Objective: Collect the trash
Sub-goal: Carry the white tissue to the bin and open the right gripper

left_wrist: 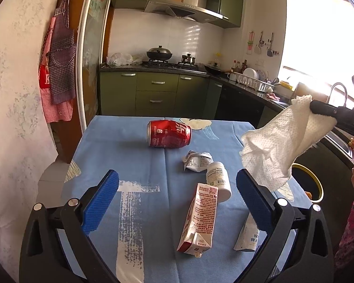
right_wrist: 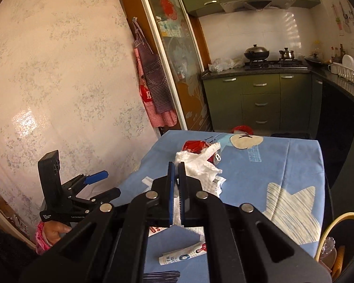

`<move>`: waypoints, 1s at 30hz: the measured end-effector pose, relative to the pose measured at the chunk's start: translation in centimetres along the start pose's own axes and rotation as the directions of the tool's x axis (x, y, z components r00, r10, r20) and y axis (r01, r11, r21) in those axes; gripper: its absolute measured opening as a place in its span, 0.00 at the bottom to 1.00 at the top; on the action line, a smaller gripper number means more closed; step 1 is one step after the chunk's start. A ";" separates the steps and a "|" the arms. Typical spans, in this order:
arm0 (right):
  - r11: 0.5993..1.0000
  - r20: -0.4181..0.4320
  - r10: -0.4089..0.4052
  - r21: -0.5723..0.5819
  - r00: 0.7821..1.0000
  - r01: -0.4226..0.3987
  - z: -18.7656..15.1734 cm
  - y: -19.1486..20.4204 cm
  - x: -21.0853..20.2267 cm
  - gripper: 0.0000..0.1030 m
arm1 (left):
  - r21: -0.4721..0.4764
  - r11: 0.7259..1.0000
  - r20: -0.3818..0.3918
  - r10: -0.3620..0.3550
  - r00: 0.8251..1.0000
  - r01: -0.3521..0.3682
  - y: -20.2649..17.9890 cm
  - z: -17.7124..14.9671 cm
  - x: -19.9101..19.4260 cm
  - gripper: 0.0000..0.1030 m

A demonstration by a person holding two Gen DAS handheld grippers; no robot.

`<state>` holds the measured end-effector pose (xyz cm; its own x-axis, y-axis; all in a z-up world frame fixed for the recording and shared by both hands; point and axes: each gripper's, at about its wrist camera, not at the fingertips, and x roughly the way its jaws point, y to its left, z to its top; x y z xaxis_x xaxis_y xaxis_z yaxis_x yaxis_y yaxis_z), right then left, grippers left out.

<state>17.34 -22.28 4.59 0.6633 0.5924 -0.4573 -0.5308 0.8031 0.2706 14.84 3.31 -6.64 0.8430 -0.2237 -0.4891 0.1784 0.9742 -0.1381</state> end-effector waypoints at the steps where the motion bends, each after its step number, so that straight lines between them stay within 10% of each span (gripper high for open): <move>1: 1.000 0.010 -0.020 0.006 1.000 0.020 0.0 -0.4 -0.7 0.03 | 0.001 1.000 -0.002 -0.002 1.000 0.002 -0.1 0.0 0.0 0.95; 11: 0.956 0.073 -0.279 0.119 0.958 0.269 -1.2 -6.9 -8.5 0.03 | 0.041 0.999 -0.012 -0.029 1.000 0.029 -1.9 0.2 0.5 0.95; 30: 0.641 -0.190 -0.650 0.383 0.736 0.665 -9.5 -27.2 -13.2 0.03 | 0.121 0.989 -0.061 -0.079 0.995 0.086 -6.3 0.8 2.4 0.95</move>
<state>17.99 -52.51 -4.77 0.7328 -0.0984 -0.6733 0.3034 0.9330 0.1938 16.18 -3.38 -6.28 0.7935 -0.3017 -0.5285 0.3109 0.9476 -0.0742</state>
